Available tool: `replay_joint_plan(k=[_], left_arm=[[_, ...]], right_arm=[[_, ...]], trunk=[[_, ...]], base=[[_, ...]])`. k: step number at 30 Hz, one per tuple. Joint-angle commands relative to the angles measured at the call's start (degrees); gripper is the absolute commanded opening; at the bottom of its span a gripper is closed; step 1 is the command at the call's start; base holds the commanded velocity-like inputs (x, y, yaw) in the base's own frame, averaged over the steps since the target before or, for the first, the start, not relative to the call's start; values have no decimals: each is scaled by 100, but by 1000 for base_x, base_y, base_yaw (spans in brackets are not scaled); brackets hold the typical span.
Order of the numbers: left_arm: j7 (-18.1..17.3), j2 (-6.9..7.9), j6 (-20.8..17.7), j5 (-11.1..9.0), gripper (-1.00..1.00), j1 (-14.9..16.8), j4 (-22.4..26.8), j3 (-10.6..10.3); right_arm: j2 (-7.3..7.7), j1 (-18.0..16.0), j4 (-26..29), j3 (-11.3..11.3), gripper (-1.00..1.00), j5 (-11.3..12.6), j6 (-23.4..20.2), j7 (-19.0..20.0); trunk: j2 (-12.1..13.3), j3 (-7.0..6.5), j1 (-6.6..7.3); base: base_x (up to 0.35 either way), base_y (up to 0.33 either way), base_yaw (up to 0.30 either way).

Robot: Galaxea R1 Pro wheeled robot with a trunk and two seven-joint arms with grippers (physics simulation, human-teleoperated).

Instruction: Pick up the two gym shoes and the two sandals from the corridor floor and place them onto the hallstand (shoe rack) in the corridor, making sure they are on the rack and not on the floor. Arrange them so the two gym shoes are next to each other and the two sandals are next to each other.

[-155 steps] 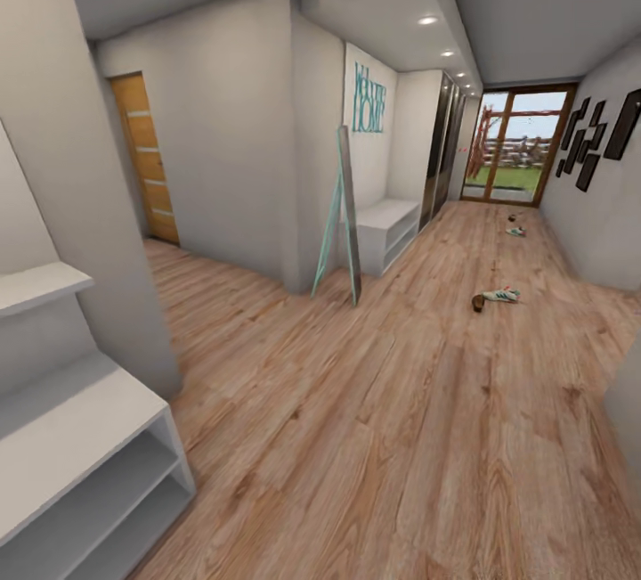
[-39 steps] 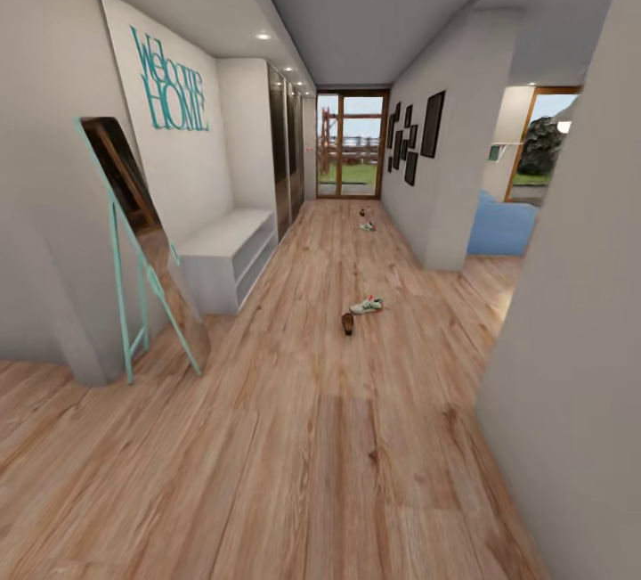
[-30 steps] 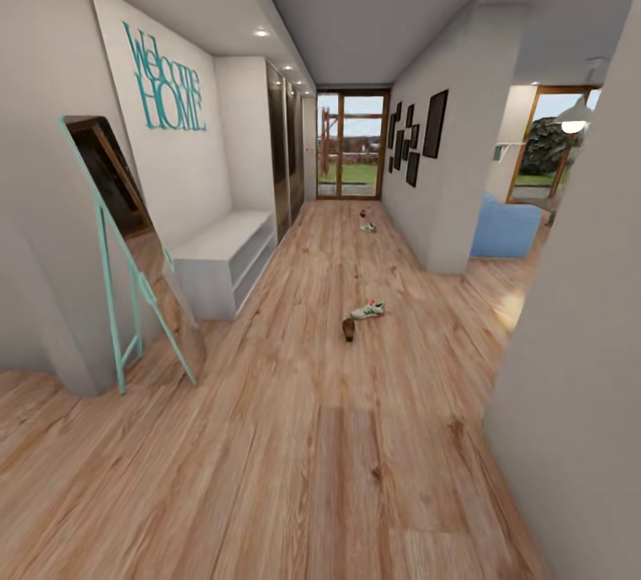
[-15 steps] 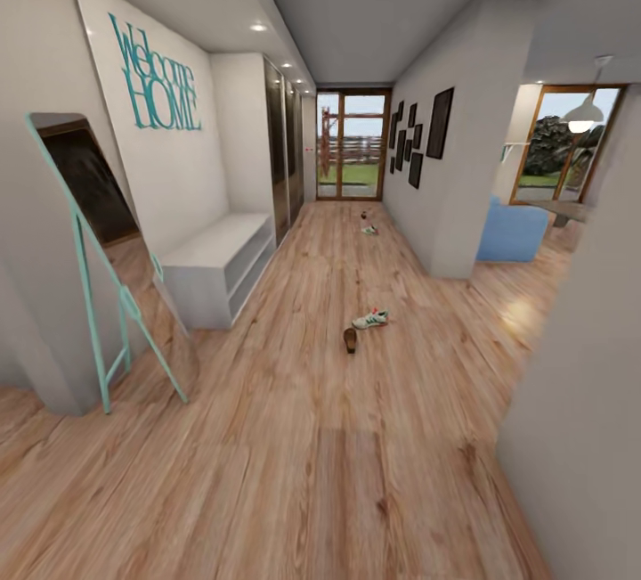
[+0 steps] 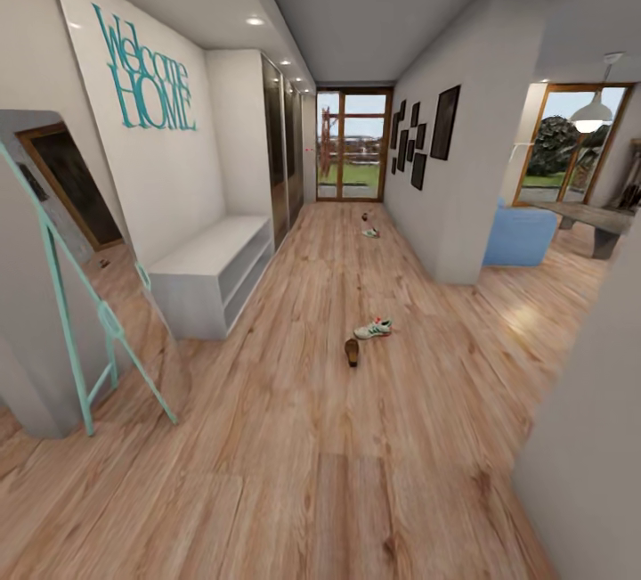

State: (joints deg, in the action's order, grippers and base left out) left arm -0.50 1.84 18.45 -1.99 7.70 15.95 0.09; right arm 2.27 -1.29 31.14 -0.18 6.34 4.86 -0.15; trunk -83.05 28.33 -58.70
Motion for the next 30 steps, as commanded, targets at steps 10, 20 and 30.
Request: replay_joint_plan(k=[10, 20, 30], left_arm=[[-3, 0, 18, -20, 100, 4, -5, 0], [-7, 0, 18, -20, 100, 4, -5, 0], [-6, 0, 18, -20, 100, 4, -5, 0]], right_arm=[[1, -3, -3, 6, 100, 60, 20, -2], [3, -3, -5, 5, 100, 60, 15, -2], [2, -3, -3, 2, 100, 60, 15, -2]], trunk=[[-2, 6, -3], [-2, 6, -3], [-2, 6, -3]], base=[[335, 0, 0], [335, 0, 0], [334, 0, 0]])
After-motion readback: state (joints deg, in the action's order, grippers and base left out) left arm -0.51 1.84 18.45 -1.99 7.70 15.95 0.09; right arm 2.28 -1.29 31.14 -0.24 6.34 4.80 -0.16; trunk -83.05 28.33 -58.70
